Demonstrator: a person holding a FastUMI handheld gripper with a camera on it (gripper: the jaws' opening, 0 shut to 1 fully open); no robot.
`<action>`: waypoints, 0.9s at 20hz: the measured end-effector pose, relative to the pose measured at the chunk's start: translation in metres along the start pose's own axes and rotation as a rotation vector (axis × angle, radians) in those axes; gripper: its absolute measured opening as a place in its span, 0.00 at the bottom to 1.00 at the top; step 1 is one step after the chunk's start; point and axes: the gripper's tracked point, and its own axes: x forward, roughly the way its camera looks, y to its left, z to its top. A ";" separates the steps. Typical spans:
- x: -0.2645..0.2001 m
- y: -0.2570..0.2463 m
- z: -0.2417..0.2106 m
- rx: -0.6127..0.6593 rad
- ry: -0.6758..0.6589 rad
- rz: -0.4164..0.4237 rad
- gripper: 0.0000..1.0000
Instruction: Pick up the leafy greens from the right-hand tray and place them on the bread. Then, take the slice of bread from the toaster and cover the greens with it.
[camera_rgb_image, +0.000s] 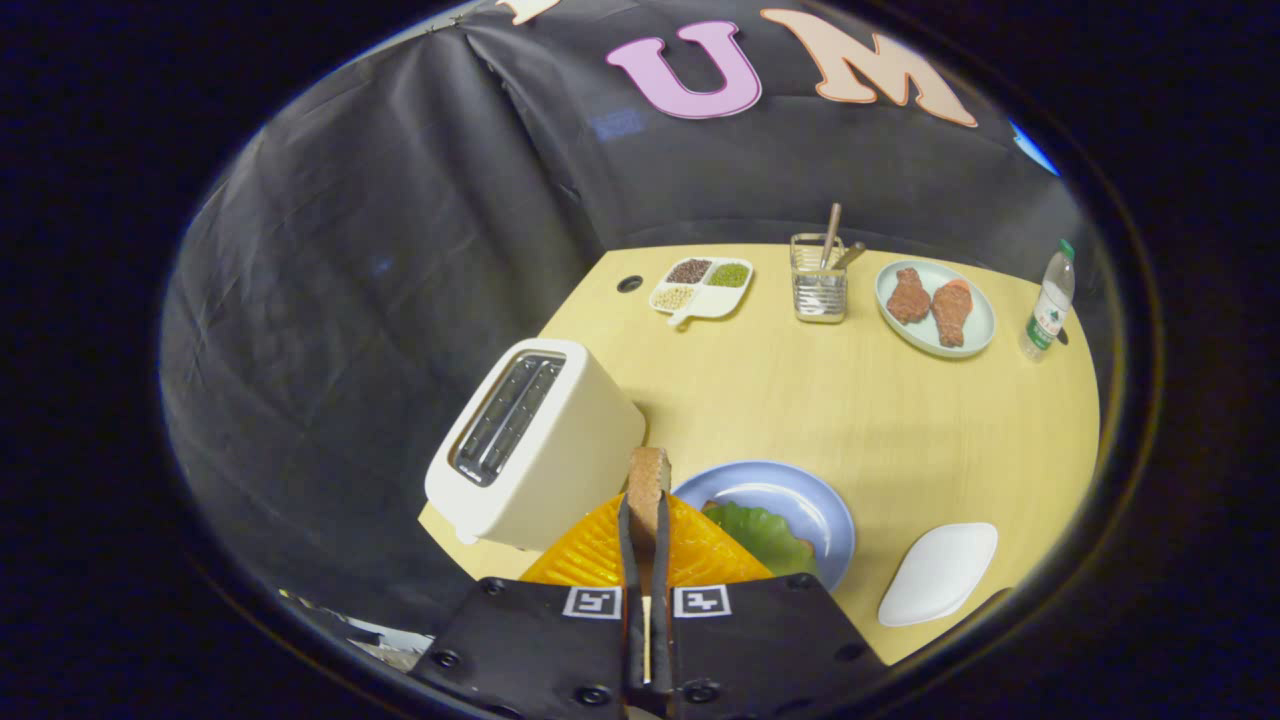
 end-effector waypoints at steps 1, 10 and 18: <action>0.003 -0.004 -0.003 0.007 0.003 -0.003 0.05; 0.019 -0.030 -0.039 0.129 0.036 0.015 0.05; 0.020 -0.079 -0.057 0.127 0.030 -0.080 0.21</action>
